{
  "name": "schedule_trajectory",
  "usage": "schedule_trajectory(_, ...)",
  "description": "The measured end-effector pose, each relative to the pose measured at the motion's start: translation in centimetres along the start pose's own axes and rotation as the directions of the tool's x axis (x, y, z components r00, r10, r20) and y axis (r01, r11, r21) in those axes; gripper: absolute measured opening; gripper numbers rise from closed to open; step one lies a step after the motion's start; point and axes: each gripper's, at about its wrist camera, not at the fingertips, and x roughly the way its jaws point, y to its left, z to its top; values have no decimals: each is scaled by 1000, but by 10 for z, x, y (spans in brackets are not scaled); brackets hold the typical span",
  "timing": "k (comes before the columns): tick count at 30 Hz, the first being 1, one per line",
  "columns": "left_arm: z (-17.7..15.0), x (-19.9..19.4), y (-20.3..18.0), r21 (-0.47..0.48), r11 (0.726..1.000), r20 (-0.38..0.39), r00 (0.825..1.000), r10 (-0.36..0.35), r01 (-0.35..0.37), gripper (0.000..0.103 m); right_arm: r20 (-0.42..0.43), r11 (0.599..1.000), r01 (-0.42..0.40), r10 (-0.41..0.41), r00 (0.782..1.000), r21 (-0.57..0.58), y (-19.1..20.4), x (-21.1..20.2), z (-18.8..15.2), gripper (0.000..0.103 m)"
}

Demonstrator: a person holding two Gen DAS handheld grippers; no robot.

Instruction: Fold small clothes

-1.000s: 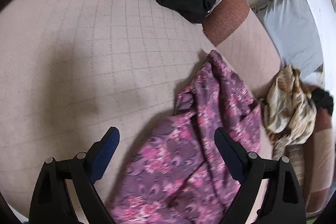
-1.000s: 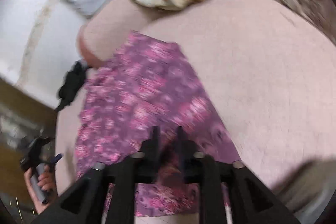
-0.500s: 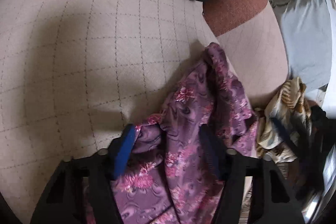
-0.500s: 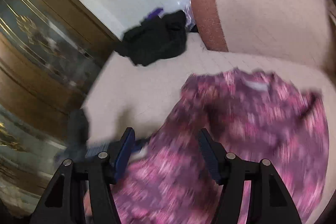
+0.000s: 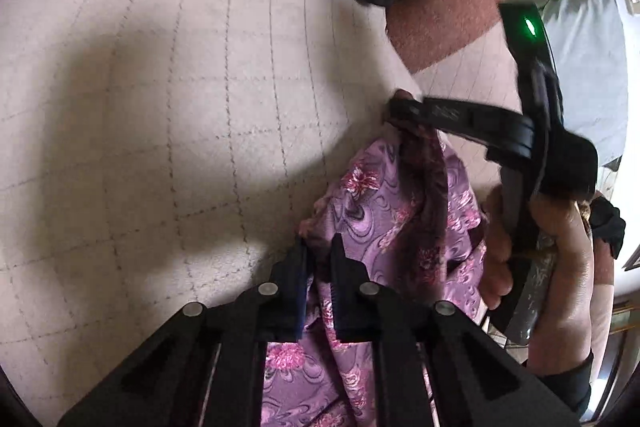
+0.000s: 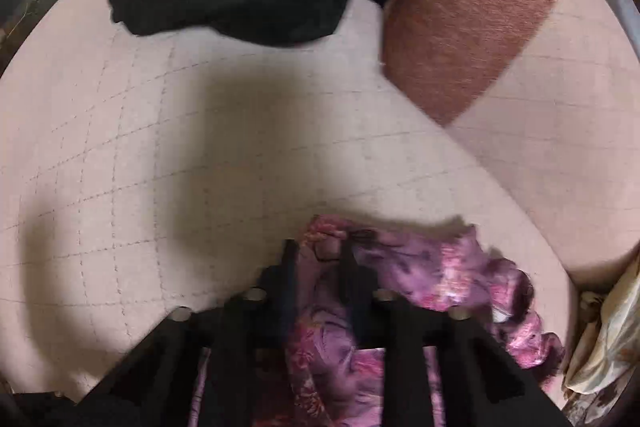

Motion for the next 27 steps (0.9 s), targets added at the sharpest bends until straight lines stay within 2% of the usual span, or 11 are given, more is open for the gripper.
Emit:
schedule_trajectory(2, 0, -9, -3, 13, 1000, 33, 999, 9, -10, 8, 44, 998, -24, 22, 999, 56, -20, -18, -1, 10)
schedule_trajectory(5, -3, -19, -12, 64, 996, 96, 994, 52, -58, 8, 142, 943, -243, 215, 966, 226, -67, -42, -6, 10)
schedule_trajectory(7, -7, -22, -22, 122, 987, 139, 986, 89, -106, 8, 147, 918, -289, 257, 955, 271, -78, -35, -5, 9)
schedule_trajectory(14, -21, -33, -36, 227, 949, 275, 949, 154, -220, 7, 301, 714, -542, 451, 840, 444, -119, -13, -18, 8)
schedule_trajectory(15, -22, -33, -37, 233, 945, 278, 947, 162, -230, 8, 312, 699, -548, 451, 836, 459, -119, -8, -16, 8)
schedule_trajectory(16, -20, -30, -37, 232, 942, 275, 945, 176, -243, 8, 302, 688, -542, 451, 840, 482, -118, 2, -14, 9)
schedule_trajectory(18, -16, -20, -35, 212, 938, 256, 942, 216, -273, 8, 194, 725, -447, 409, 892, 524, -114, 33, -17, 12)
schedule_trajectory(21, -12, -24, -20, 133, 933, 285, 914, 288, -335, 9, 234, 754, -414, 342, 910, 509, -119, 12, -31, 13)
schedule_trajectory(22, -10, -27, -18, 123, 932, 299, 908, 294, -342, 9, 229, 803, -331, 247, 942, 496, -121, -5, -36, 24)
schedule_trajectory(23, -8, -30, -15, 118, 932, 314, 903, 292, -343, 9, 229, 835, -262, 168, 959, 484, -124, -21, -43, 46)
schedule_trajectory(27, -7, -37, -17, 127, 940, 322, 909, 263, -317, 9, 312, 835, -356, 236, 920, 419, -121, -78, -97, 50)
